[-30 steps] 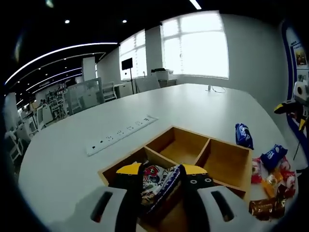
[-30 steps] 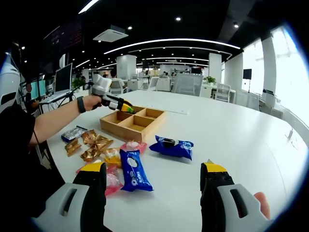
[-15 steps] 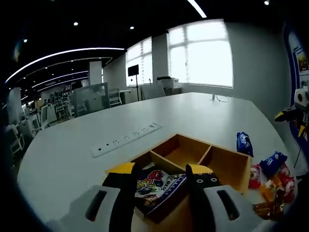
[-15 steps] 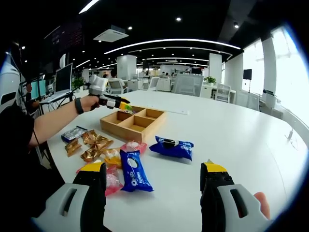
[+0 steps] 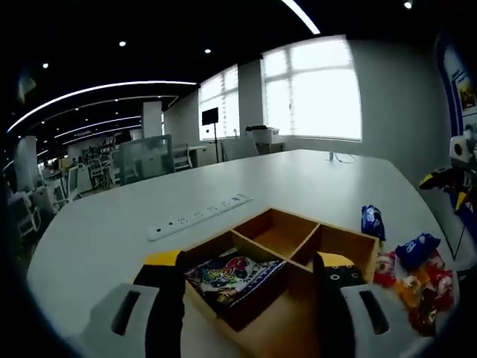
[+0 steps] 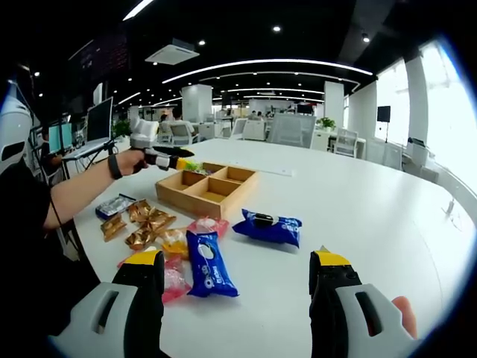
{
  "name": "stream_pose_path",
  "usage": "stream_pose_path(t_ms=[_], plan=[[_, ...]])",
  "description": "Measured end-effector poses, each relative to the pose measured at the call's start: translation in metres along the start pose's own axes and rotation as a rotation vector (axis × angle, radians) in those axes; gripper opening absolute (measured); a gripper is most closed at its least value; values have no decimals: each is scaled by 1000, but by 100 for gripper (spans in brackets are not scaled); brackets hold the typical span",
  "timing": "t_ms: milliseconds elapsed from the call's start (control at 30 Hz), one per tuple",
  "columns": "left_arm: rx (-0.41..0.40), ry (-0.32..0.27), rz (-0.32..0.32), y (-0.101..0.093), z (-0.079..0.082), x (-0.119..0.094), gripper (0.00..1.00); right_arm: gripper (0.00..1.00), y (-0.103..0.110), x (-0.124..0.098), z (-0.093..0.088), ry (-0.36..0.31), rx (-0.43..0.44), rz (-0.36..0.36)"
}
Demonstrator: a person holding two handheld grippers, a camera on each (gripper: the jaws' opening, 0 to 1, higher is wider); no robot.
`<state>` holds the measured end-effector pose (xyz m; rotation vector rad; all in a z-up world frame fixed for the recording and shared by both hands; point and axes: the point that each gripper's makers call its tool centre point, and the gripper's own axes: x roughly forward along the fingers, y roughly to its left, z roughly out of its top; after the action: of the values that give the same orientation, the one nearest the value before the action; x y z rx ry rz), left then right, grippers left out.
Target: Pick up the scattered marshmallows, QQ candies, Oreo cookies, and mixed nuts on the table and sort them into separate containers
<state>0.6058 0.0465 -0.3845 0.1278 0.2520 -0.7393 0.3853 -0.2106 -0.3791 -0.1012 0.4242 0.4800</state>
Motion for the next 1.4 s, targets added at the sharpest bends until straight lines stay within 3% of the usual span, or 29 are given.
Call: stream_pose_path(t_ms=[233,533,800,1400], plan=[[13,-29,0,-2,6,-10,97,75,-3,0,-3,2,5,-3],[25,-52,-27,-14,17,-31,97,76,-4,3,-4,5,6,5],[46,-81,-35,-25,17,-55,97,75,-5,6,-4,13,4,6],[123,-30,-10,-32,-11,-104,97,75,-3,14,-3,23,-2,15]])
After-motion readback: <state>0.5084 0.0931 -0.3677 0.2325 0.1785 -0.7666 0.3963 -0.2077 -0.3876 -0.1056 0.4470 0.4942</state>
